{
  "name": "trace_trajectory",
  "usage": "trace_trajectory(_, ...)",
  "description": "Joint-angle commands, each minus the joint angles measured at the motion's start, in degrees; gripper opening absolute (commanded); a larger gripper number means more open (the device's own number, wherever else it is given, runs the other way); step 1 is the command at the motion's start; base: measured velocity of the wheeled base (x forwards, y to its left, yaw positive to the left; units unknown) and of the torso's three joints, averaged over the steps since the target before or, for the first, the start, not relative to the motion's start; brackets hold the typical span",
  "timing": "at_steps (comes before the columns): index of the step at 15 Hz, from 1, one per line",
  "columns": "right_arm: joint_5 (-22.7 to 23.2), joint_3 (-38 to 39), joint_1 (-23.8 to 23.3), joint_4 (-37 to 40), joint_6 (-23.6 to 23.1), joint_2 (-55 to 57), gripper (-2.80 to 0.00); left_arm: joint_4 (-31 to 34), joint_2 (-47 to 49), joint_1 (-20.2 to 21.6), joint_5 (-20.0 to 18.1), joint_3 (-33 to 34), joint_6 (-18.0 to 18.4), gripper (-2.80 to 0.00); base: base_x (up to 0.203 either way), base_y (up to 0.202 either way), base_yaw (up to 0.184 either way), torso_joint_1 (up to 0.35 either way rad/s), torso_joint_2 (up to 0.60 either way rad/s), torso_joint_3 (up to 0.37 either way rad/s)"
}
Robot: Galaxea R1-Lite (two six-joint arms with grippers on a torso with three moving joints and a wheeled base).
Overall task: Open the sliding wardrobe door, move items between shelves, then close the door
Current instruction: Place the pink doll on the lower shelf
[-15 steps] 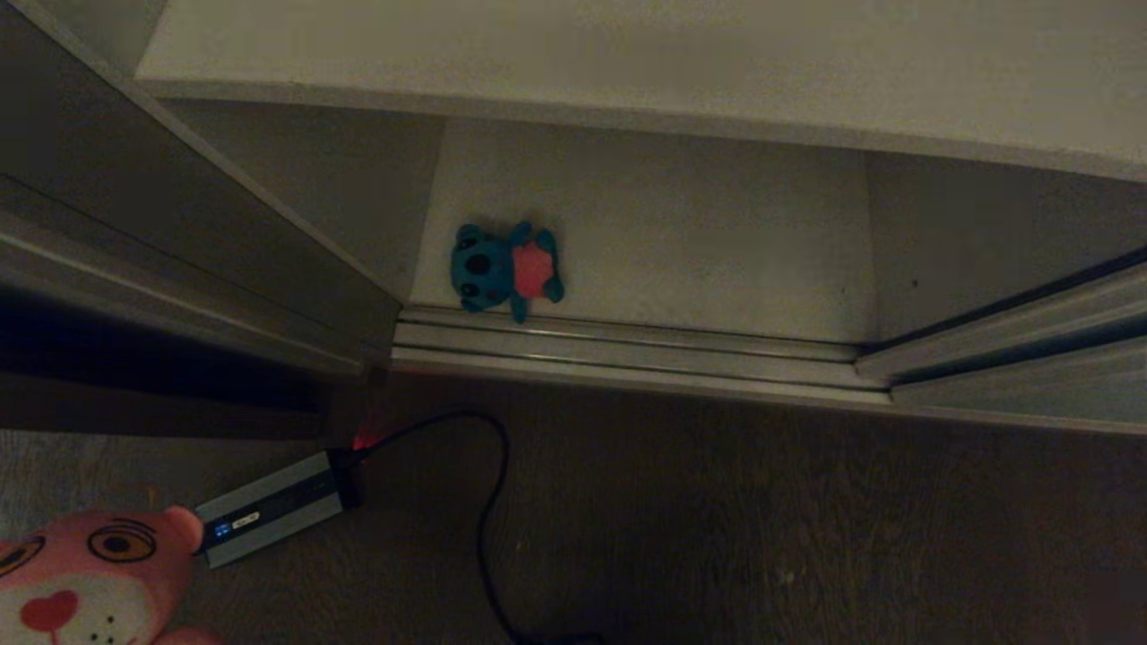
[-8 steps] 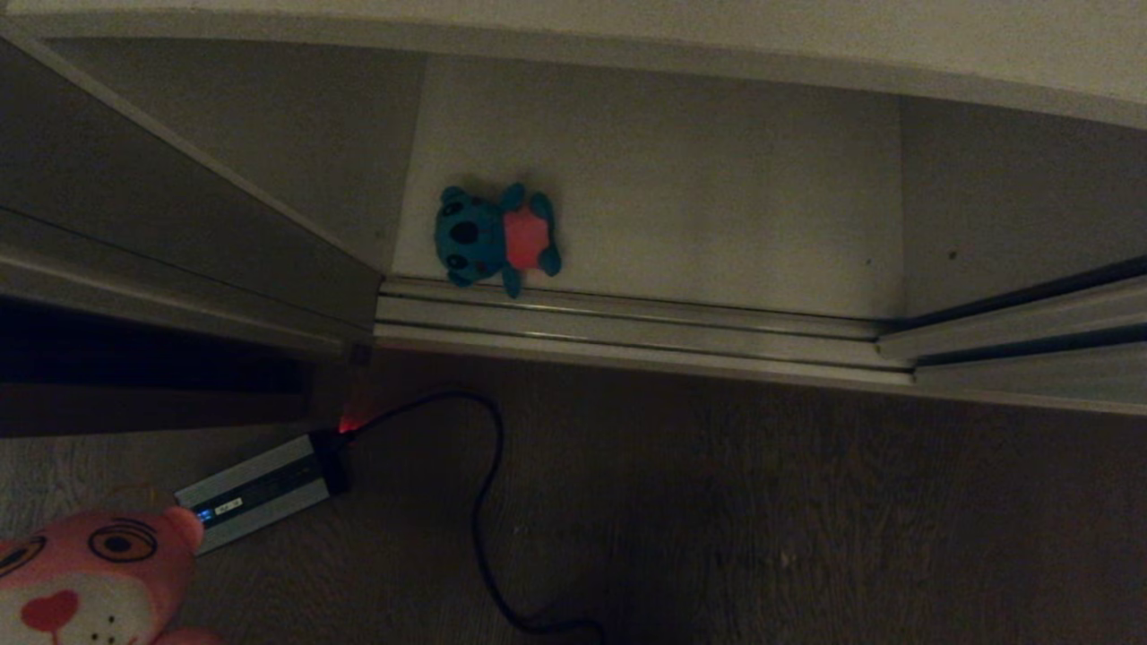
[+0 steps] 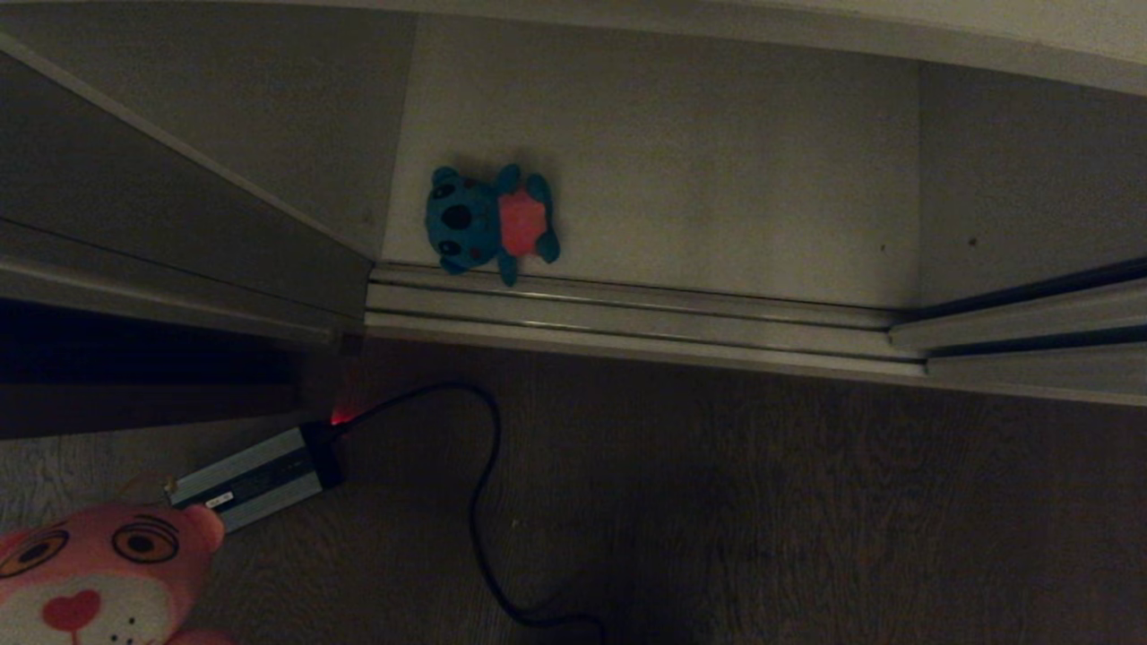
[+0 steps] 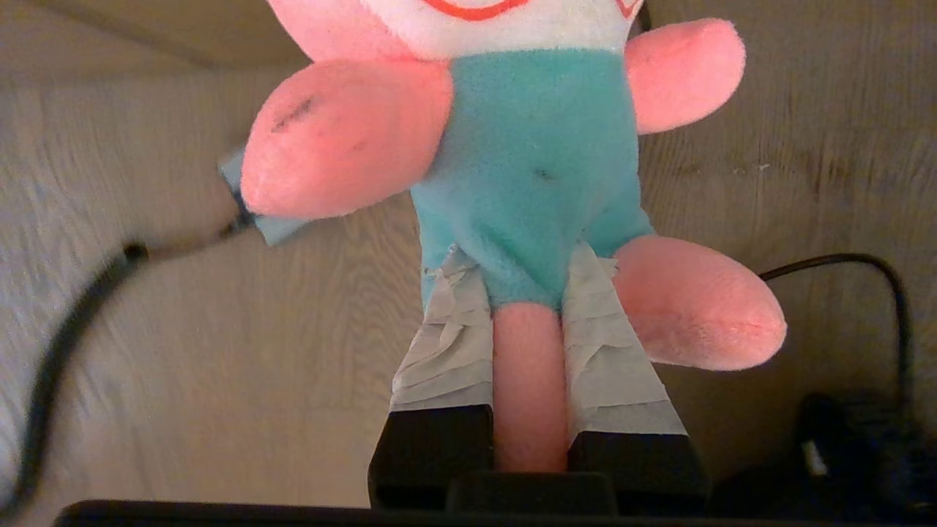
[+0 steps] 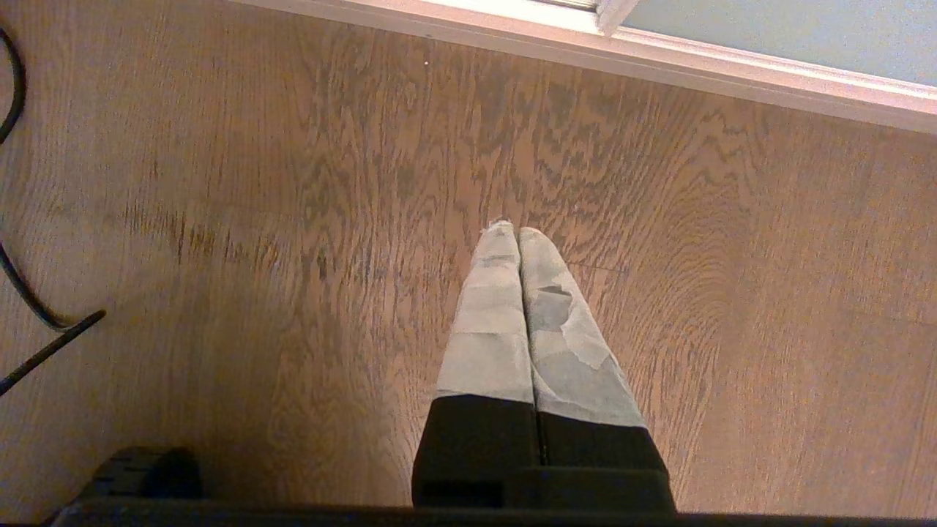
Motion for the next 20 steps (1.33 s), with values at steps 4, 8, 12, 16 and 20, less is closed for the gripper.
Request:
trace_trajectory(4, 0.02, 0.18, 0.0, 0.0, -0.02, -0.02, -2.8, -1.38, 0.75, 0.0, -0.55, -2.43, 0.82, -2.8, 0.0, 0.0, 0.0, 0.0, 0.0, 0.0)
trace_trajectory(8, 0.02, 0.19, 0.0, 0.0, -0.02, -0.02, -2.8, -1.74, 16.13, -0.39, -7.0, -13.2, 0.92, -2.8, 0.0, 0.0, 0.0, 0.0, 0.0, 0.0)
trace_trajectory(12, 0.03, 0.18, 0.0, 0.0, -0.02, -0.02, -2.8, -2.02, 36.45, -0.76, -17.27, -21.32, -0.35, -2.8, 0.0, 0.0, 0.0, 0.0, 0.0, 0.0)
trace_trajectory(16, 0.02, 0.19, 0.0, 0.0, -0.02, -0.02, -2.8, -1.71, 54.3, -5.5, -26.93, -29.55, -0.99, -2.8, 0.0, 0.0, 0.0, 0.0, 0.0, 0.0)
trace_trajectory(20, 0.02, 0.18, 0.0, 0.0, -0.02, -0.02, -2.8, -2.6, 73.5, -12.96, -28.61, -38.32, -1.7, -2.8, 0.0, 0.0, 0.0, 0.0, 0.0, 0.0)
